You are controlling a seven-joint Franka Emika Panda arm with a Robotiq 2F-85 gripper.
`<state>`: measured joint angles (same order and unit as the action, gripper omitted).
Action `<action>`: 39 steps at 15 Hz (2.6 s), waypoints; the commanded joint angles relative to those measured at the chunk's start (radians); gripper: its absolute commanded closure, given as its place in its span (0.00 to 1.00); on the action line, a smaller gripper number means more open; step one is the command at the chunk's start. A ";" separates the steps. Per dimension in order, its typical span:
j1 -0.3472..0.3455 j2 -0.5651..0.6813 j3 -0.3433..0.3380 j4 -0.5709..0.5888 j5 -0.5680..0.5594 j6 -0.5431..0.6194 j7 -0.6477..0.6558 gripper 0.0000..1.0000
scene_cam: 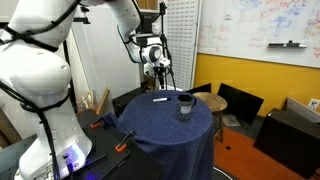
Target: Put the marker in the mug
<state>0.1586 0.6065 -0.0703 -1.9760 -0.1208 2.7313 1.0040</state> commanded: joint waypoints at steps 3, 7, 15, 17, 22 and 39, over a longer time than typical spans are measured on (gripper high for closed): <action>0.022 0.111 -0.019 0.128 0.072 -0.091 -0.033 0.00; 0.017 0.167 -0.014 0.183 0.093 -0.137 -0.040 0.00; 0.015 0.249 -0.019 0.268 0.105 -0.194 -0.052 0.00; 0.016 0.268 -0.021 0.288 0.106 -0.203 -0.048 0.00; 0.015 0.304 -0.022 0.333 0.107 -0.221 -0.046 0.00; 0.006 0.381 -0.017 0.438 0.119 -0.294 -0.047 0.43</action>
<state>0.1628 0.9697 -0.0799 -1.5836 -0.0347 2.4855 0.9848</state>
